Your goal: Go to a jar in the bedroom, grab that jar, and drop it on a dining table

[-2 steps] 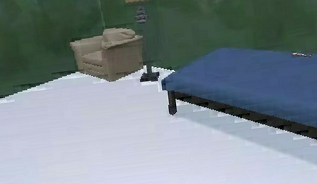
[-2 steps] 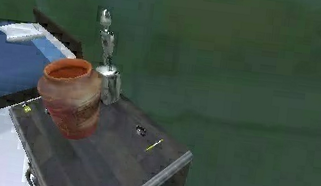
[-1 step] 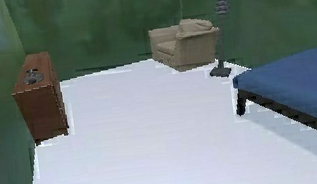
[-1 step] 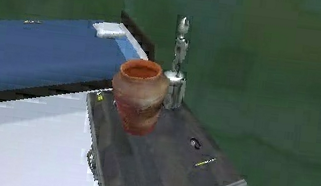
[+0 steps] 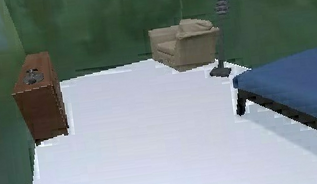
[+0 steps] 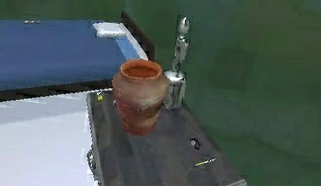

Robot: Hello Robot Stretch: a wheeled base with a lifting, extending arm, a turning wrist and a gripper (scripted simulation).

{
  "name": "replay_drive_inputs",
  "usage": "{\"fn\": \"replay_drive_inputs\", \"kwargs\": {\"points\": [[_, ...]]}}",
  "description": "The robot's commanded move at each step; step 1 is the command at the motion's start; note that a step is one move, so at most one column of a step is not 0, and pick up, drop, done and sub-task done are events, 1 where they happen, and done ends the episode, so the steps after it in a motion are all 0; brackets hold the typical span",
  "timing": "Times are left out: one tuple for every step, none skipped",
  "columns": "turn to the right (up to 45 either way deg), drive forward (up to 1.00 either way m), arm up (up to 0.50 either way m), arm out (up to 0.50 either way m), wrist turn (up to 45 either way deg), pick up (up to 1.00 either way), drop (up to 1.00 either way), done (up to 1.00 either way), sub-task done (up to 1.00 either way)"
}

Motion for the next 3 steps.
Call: {"fn": "replay_drive_inputs", "kwargs": {"points": [[0.0,0.00,0.38,0.00,0.0,0.00,0.00,0.00,0.00],[0.0,0.00,0.00,0.44,0.0,0.00,0.00,0.00,0.00],[0.0,0.00,0.00,0.00,45.0,0.00,0.00,0.00,0.00]]}}
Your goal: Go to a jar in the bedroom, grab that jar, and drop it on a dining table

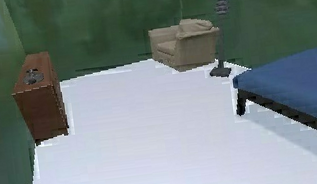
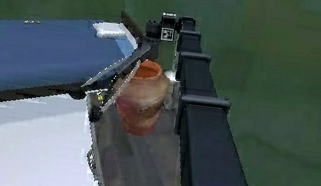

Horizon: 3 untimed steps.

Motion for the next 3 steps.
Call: {"fn": "replay_drive_inputs", "kwargs": {"points": [[0.0,0.00,0.00,0.00,45.0,0.00,0.00,0.00,0.00],[0.0,0.00,0.00,0.00,45.0,0.00,0.00,0.00,0.00],[0.0,0.00,0.00,0.00,21.0,0.00,0.00,0.00,0.00]]}}
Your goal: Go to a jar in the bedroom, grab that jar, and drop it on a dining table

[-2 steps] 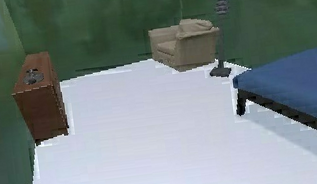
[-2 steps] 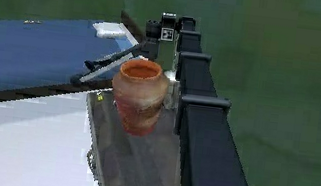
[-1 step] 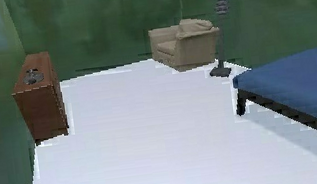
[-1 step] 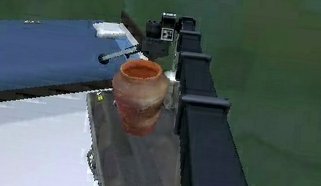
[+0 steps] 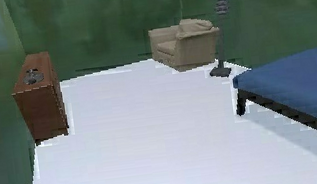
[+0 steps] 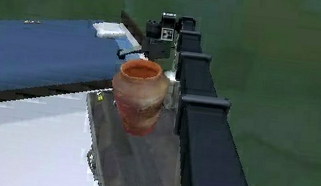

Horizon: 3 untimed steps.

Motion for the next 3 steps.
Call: {"fn": "replay_drive_inputs", "kwargs": {"points": [[0.0,0.00,-0.18,0.00,0.0,0.00,0.00,0.00,0.00],[0.0,0.00,0.00,0.00,0.0,1.00,0.00,0.00,0.00],[0.0,0.00,0.10,0.00,0.0,0.00,0.00,0.00,0.00]]}}
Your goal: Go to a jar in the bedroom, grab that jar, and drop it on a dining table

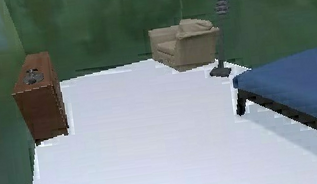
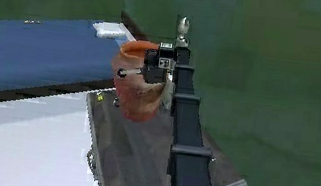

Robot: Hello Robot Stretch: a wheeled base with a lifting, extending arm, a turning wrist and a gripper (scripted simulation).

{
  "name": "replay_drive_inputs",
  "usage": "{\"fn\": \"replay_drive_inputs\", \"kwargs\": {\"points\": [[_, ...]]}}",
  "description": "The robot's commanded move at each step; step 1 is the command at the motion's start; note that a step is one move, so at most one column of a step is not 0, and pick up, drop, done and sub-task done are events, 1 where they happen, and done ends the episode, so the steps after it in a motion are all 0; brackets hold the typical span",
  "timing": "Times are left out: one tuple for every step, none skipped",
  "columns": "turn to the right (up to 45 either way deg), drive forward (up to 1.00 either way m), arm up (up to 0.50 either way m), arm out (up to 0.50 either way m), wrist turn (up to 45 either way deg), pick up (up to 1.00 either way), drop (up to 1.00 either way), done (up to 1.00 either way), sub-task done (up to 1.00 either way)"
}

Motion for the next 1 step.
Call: {"fn": "replay_drive_inputs", "kwargs": {"points": [[0.0,0.00,0.08,0.00,0.0,0.00,0.00,0.00,0.00]]}}
